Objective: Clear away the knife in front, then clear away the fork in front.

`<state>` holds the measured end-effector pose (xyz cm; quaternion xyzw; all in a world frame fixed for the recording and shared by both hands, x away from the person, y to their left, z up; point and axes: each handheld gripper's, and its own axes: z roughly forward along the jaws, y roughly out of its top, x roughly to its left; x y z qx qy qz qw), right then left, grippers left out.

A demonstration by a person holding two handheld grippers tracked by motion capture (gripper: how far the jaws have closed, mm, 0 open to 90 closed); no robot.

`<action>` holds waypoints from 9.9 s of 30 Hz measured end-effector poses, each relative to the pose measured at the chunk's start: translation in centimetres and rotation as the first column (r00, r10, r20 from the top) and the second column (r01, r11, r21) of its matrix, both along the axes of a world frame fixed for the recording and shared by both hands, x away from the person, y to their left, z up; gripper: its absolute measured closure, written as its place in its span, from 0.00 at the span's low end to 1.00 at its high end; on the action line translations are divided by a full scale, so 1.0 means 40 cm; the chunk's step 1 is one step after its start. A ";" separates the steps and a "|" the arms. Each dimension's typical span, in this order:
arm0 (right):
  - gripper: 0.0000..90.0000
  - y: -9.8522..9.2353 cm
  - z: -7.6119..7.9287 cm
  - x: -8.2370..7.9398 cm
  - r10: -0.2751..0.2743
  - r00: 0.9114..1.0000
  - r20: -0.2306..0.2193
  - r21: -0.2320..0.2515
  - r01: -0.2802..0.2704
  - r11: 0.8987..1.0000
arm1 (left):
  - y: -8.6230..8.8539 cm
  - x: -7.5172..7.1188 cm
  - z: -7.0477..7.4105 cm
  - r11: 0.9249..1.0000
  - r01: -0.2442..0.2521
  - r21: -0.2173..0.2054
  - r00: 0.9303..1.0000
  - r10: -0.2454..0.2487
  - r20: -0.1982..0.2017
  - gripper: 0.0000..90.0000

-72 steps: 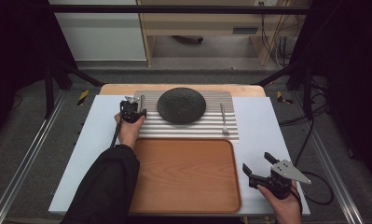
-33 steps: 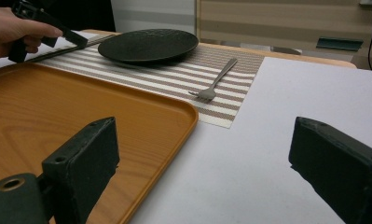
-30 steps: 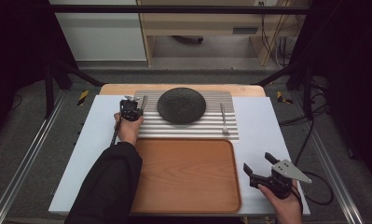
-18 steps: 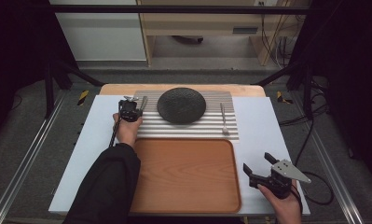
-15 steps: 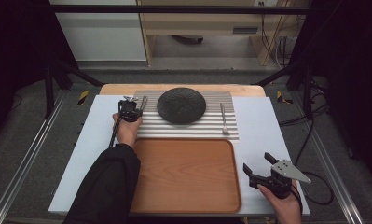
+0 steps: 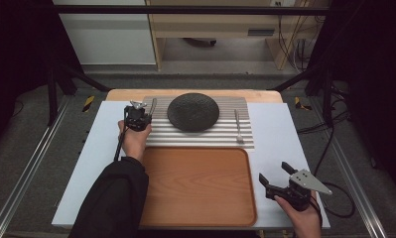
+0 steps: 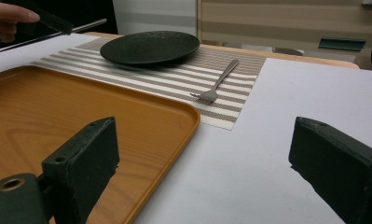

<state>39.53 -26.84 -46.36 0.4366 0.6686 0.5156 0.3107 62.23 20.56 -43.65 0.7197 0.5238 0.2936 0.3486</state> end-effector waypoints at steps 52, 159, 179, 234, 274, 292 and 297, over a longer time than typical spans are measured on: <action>0.08 0.032 0.016 -0.028 0.114 0.993 0.020 0.022 -0.115 0.993 | -0.066 -0.496 -0.065 0.986 -0.147 -0.078 0.986 0.140 -0.096 0.89; 0.22 0.155 0.053 0.563 -0.061 0.955 -0.289 -0.119 0.028 0.993 | 0.224 -0.481 -0.052 0.968 0.162 -0.193 0.912 -0.072 0.404 0.03; 0.52 0.170 -0.006 0.591 -0.064 0.930 -0.361 -0.180 -0.002 0.984 | 0.233 -0.499 -0.053 0.969 0.152 -0.197 0.913 -0.061 0.404 0.03; 0.90 0.151 -0.046 0.586 -0.120 0.922 -0.368 -0.205 0.045 0.978 | 0.244 -0.510 -0.050 0.969 0.150 -0.196 0.915 -0.061 0.399 0.04; 0.95 0.154 0.042 0.476 -0.008 0.970 -0.242 -0.216 -0.046 0.975 | 0.231 -0.514 -0.030 0.967 0.157 -0.199 0.917 -0.067 0.394 0.05; 0.95 0.224 0.058 0.294 0.167 0.972 -0.167 -0.145 -0.192 0.971 | 0.018 -0.453 0.026 0.922 0.355 -0.157 0.881 -0.273 0.386 0.06; 0.95 0.255 0.052 0.257 0.208 0.967 -0.149 -0.121 -0.226 0.967 | -0.051 -0.423 0.005 0.888 0.421 -0.186 0.874 -0.342 0.347 0.07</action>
